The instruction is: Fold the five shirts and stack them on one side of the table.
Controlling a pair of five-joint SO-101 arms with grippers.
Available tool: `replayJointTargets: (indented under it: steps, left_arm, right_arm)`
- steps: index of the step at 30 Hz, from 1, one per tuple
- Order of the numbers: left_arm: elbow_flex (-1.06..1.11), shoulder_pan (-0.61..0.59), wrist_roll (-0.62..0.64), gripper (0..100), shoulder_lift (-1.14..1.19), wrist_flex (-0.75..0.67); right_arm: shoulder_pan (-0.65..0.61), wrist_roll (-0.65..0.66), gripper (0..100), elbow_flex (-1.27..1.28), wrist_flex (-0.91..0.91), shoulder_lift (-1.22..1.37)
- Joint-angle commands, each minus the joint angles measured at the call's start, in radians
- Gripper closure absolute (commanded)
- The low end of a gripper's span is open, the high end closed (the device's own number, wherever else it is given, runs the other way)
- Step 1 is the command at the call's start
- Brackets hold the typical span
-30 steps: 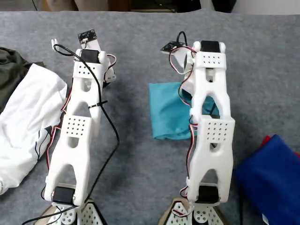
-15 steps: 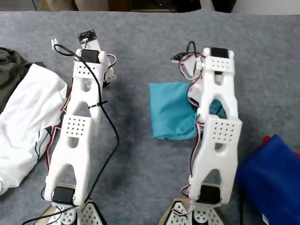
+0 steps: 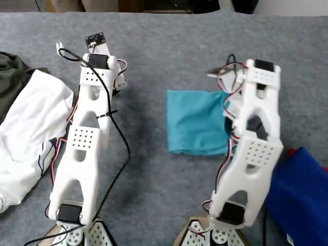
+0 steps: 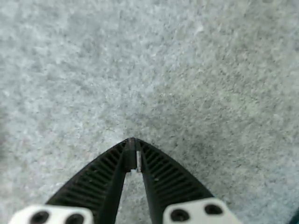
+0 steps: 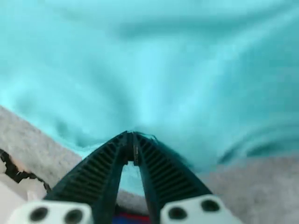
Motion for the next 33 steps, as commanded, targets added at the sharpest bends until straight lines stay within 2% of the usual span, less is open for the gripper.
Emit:
replayJointTargets:
  steps: [1, 9, 17, 22, 26, 29, 33]
  left_arm:
    - [-0.046, 0.002, -0.008, 98, -0.010, -0.011]
    - [-0.046, 0.000, -0.008, 98, -0.010, -0.011]
    - [-0.046, 0.003, -0.008, 98, -0.010, -0.011]
    - [-0.046, 0.023, -0.020, 98, -0.025, -0.003]
    - [-0.046, 0.106, -0.044, 98, -0.099, 0.020]
    - [-0.046, 0.210, -0.049, 98, -0.159, 0.018]
    - [-0.044, 0.313, -0.046, 98, -0.219, -0.002]
  right_arm:
    - [0.068, 0.028, 99.3, 0.031, 0.018, -0.102]
    - [0.108, 0.035, 99.3, 0.130, 0.017, -0.166]
    - [0.275, 0.095, 99.3, 0.119, 0.018, -0.223]
    - [0.318, 0.097, 99.3, 0.177, 0.017, -0.346]
    - [0.272, 0.084, 99.3, 0.133, 0.014, -0.435]
    - [0.186, 0.009, 99.3, 0.041, 0.017, -0.437]
    - [0.048, -0.008, 99.3, -0.028, 0.012, -0.404]
